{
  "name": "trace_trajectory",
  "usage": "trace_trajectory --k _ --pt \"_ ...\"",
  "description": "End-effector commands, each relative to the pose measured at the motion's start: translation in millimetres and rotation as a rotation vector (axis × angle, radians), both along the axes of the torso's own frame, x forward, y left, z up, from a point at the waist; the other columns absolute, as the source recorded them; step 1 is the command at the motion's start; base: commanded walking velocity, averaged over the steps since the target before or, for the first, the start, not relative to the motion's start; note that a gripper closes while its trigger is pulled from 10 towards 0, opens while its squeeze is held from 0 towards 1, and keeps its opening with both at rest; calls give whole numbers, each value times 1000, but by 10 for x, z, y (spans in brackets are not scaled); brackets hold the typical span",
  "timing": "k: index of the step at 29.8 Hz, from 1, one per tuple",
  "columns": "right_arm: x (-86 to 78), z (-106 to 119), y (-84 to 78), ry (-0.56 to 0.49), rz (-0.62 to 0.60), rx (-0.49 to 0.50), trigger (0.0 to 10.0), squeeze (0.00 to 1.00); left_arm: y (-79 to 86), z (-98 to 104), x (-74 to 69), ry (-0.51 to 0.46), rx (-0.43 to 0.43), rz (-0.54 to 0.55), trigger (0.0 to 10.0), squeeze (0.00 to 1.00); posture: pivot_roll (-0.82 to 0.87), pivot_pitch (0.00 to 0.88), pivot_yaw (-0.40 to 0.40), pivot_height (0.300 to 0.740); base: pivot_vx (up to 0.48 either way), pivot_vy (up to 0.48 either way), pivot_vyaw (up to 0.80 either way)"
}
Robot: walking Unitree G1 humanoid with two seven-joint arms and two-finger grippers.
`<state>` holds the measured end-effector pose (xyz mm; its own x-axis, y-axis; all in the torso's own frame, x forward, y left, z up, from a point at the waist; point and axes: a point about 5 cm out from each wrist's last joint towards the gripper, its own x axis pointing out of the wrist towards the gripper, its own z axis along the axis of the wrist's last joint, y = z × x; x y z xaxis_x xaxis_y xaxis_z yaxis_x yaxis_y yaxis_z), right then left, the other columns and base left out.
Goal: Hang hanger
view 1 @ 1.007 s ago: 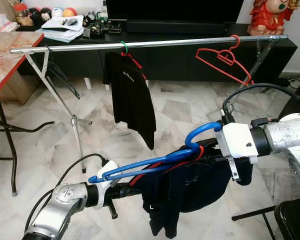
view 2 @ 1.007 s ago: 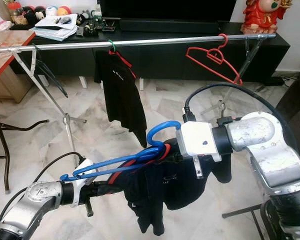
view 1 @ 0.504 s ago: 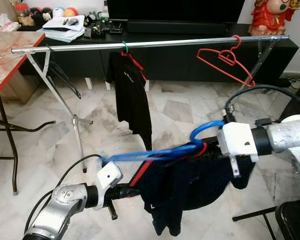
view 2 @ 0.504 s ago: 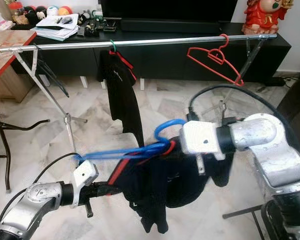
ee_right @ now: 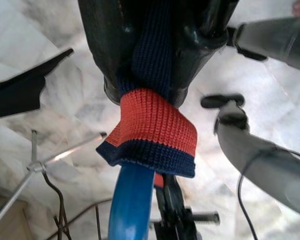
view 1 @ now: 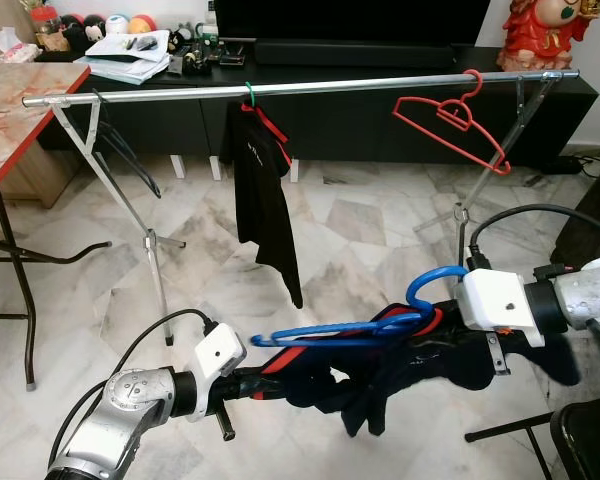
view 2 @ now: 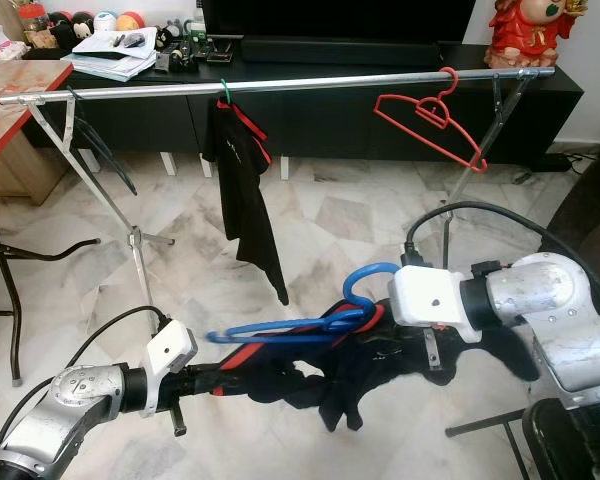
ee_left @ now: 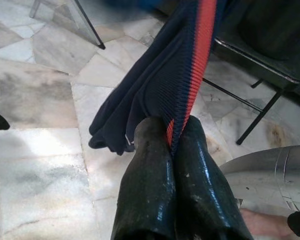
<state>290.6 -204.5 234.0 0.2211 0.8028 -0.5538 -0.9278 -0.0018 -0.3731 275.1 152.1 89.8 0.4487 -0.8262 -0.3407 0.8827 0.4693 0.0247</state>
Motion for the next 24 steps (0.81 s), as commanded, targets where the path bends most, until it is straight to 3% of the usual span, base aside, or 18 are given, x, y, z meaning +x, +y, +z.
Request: trace_trajectory --k 1,5,10,15,20,24 --pt "-27 64 -46 -4 7 34 0 0 45 -46 -45 9 31 -2 0 0 -75 175 20 740 0 0 0" --pt "-22 14 -108 33 -11 24 0 0 43 -57 -52 11 34 -3 0 0 -75 179 20 740 0 0 0" --pt "-110 -147 -298 133 -5 -123 0 0 48 -68 -53 14 44 -6 0 0 -80 182 17 740 0 0 0" --pt "-130 -254 -434 159 -36 -234 0 0 50 -74 -58 16 49 -8 0 0 -81 184 18 740 0 0 0" --pt "-46 -398 -581 108 -134 -386 0 0 60 -79 -59 16 56 -7 0 0 -78 187 22 740 0 0 0" --pt "10 -430 -630 60 -178 -436 0 0 66 -77 -57 15 59 -8 0 0 -79 186 23 740 0 0 0"
